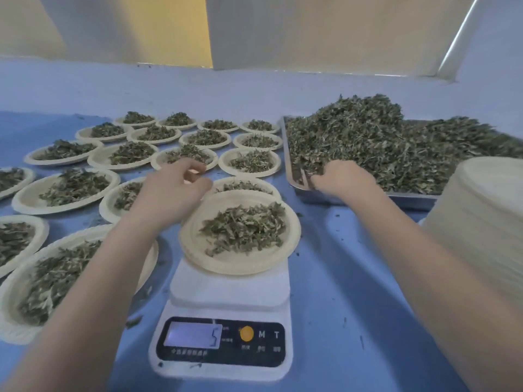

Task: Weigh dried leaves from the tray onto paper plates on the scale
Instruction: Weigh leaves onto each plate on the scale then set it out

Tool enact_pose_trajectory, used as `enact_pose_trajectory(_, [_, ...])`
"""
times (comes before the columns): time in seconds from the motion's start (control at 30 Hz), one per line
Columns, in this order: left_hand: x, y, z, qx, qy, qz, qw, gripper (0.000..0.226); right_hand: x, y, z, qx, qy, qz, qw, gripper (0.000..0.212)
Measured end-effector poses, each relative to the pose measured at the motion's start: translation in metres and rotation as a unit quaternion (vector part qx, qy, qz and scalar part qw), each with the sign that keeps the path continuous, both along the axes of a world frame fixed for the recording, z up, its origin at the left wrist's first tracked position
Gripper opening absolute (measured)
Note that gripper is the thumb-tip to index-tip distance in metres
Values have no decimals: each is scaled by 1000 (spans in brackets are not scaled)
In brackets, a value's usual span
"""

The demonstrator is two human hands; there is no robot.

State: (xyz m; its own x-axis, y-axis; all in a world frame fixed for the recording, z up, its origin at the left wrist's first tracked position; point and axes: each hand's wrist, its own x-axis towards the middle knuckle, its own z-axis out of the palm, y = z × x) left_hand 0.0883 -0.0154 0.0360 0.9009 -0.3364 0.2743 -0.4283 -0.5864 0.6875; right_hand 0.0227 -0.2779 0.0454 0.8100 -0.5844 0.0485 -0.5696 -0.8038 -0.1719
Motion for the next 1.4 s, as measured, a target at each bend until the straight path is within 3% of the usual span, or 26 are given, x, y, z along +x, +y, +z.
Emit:
enact_pose_trajectory(0.1, [7, -4, -2, 55, 72, -31, 995, 24, 9, -6, -3, -14, -2, 0, 1000, 40])
enact_pose_trajectory(0.33, [9, -2, -5, 32, 91, -68, 993, 17, 24, -9, -15, 59, -12, 51, 997, 40])
enact_pose_trajectory(0.43, [9, 1, -8, 44, 76, -43, 995, 12, 22, -11, -23, 64, -30, 48, 996, 45])
enact_pose_trajectory(0.63, [9, 4, -15, 155, -3, 69, 986, 35, 23, -24, -30, 47, -84, 29, 995, 37])
enact_pose_trajectory(0.73, [9, 0, -10, 173, -26, 74, 982, 37, 31, -40, -28, 33, -58, 1, 998, 36])
enact_pose_trajectory(0.9, [13, -19, 11, 132, -36, 15, 990, 22, 45, -72, -20, 26, 20, -32, 999, 39])
enact_pose_trajectory(1.03, [20, -31, 20, 114, -27, -6, 993, 20, 53, -93, -20, 82, 87, 1, 993, 67])
enact_pose_trajectory(1.13, [27, -37, 23, 92, -14, -21, 995, 18, 67, -110, -24, 84, 59, 2, 995, 80])
enact_pose_trajectory(1.27, [34, -37, 22, 37, 10, -34, 999, 15, 92, -121, -36, 54, 7, 25, 998, 78])
enact_pose_trajectory(1.4, [43, -39, 21, 36, -3, -19, 999, 15, 115, -129, -41, 57, -7, -3, 998, 82])
